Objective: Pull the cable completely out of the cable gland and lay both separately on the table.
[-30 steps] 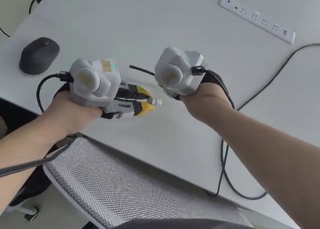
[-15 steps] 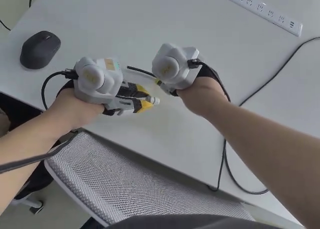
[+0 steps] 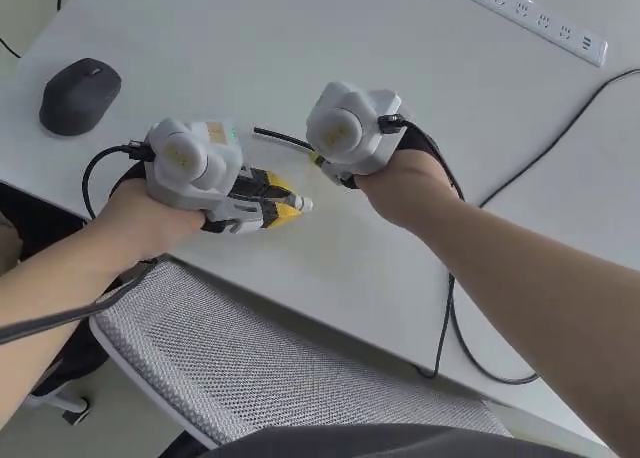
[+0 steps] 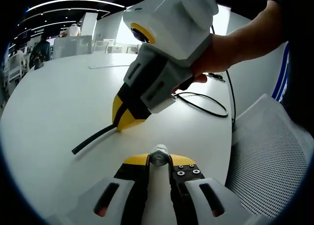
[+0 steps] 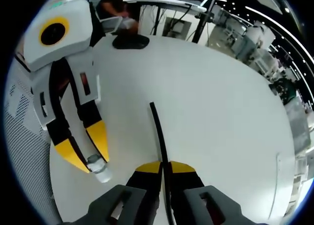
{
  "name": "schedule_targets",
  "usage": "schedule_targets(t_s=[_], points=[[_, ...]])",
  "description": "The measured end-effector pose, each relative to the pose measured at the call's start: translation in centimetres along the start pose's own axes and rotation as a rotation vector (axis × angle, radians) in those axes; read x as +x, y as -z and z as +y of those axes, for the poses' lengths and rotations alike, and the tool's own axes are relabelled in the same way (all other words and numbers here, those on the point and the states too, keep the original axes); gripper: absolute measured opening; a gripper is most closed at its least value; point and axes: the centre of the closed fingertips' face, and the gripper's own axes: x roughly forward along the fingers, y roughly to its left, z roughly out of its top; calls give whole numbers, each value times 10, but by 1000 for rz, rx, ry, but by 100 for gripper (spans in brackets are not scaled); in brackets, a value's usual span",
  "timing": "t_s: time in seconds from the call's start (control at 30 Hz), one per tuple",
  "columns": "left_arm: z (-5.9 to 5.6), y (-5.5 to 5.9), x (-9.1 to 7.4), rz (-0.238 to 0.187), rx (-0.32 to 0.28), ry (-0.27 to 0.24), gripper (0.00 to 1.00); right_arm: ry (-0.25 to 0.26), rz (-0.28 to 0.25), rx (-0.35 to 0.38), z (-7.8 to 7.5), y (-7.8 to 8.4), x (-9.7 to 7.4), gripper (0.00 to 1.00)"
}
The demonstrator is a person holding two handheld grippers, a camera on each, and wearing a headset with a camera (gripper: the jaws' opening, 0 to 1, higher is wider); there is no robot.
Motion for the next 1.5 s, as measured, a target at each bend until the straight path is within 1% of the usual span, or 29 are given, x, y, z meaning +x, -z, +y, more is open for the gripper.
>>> schedule_targets(t_s=[0.03, 0.13, 0.2, 0.27, 0.37, 0.57, 0.7, 0.97, 1.03, 1.2, 1.3, 1.5], points=[[0, 1, 0, 6, 6, -1, 16, -2, -1, 1, 0, 0, 0, 0], [1, 1, 1, 5, -1, -2, 16, -8, -6, 8, 0, 0, 0, 1], [1, 1, 1, 8, 4, -3, 16, -11, -9, 9, 0, -1, 0, 1], [1, 3, 2, 20, 13, -2, 16, -13, -11, 11, 0, -1, 0, 1], [1, 3, 2, 20, 16, -3, 16, -17, -14, 17, 0, 0, 0, 1], [2, 6, 3, 33, 25, -3, 16, -18, -15, 24, 0, -1, 1, 1], [2, 6, 3, 34, 26, -3, 16, -19, -16, 46, -1, 0, 1, 1], [1, 5, 3, 33, 37, -1, 16, -4, -24, 81, -5, 0, -3, 9], [1, 5, 3, 31, 40, 0, 16, -3, -31, 98, -6, -2, -5, 11], [-1, 4, 4, 33, 45, 6, 16, 9, -47, 109, -7, -4, -13, 15], [0, 3, 3, 31, 46, 1, 18, 14, -59, 120, -8, -5, -21, 17], [0, 0, 1, 24, 48, -3, 21, 29, -104, 172, -10, -9, -42, 22]])
